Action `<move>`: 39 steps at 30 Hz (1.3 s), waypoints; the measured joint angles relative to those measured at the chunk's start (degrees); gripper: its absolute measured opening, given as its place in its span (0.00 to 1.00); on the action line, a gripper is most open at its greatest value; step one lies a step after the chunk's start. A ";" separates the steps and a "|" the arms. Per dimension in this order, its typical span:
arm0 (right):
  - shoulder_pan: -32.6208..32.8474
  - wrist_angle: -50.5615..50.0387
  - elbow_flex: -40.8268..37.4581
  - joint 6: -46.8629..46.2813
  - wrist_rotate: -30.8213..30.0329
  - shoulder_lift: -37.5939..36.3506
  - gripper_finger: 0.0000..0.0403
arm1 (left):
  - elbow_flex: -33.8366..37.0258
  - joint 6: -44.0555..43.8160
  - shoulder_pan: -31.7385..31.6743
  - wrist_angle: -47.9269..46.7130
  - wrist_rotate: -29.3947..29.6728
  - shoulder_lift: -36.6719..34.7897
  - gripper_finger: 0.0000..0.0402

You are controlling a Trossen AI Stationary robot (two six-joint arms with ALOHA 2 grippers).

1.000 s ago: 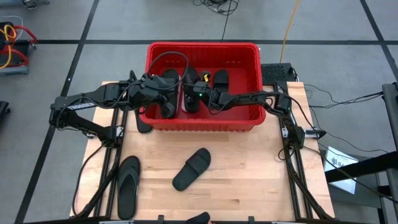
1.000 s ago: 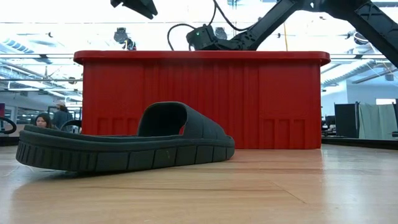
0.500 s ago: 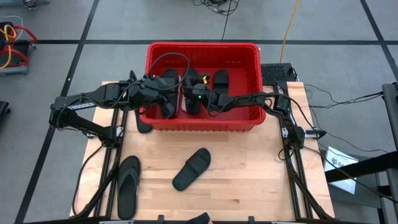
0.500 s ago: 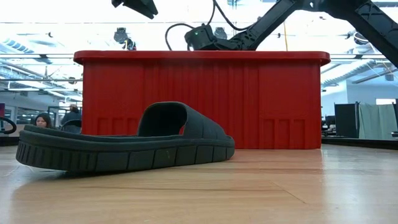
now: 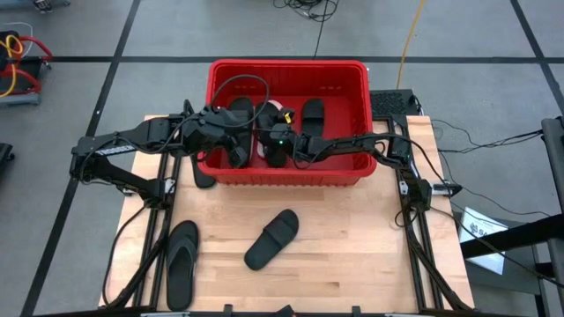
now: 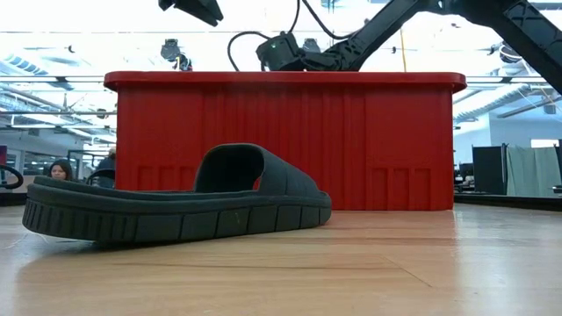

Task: Pick and place slides into bin
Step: Move the black slide to the top of the pink slide in the red bin

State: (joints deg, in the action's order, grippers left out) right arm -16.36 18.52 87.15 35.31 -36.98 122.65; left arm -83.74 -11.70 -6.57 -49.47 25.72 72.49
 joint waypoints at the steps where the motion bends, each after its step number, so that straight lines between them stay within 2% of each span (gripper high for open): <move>1: -0.01 -0.70 0.00 -0.32 1.31 0.00 0.48 | 0.00 0.00 0.00 0.00 -0.32 -0.02 0.29; 3: -0.02 -1.29 0.00 -0.18 2.77 0.00 0.48 | 0.00 0.00 0.04 0.00 -0.41 -0.01 0.29; 11: 0.37 -1.29 0.00 2.78 2.29 0.00 0.48 | -0.02 0.00 0.04 0.00 -0.42 -0.02 0.29; 20: 0.07 4.58 0.00 3.27 -6.96 -0.02 0.48 | -0.01 0.00 0.02 0.00 -0.41 -0.02 0.29; 26: -0.90 3.55 0.00 -1.46 -6.07 -0.02 0.48 | -0.02 -0.01 0.00 0.00 -0.40 -0.02 0.29; 31: -1.25 -2.06 0.00 -5.64 -1.14 -0.09 0.48 | -0.02 -0.02 0.00 -0.01 -0.40 -0.02 0.29; 39: -0.49 -2.99 0.00 -4.87 -0.25 -0.09 0.48 | -0.02 -0.02 0.00 -0.02 -0.37 -0.02 0.29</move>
State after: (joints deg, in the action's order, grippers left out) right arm -16.85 15.53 87.15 30.44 -37.23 122.56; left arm -83.77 -11.73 -6.57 -49.49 25.34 72.47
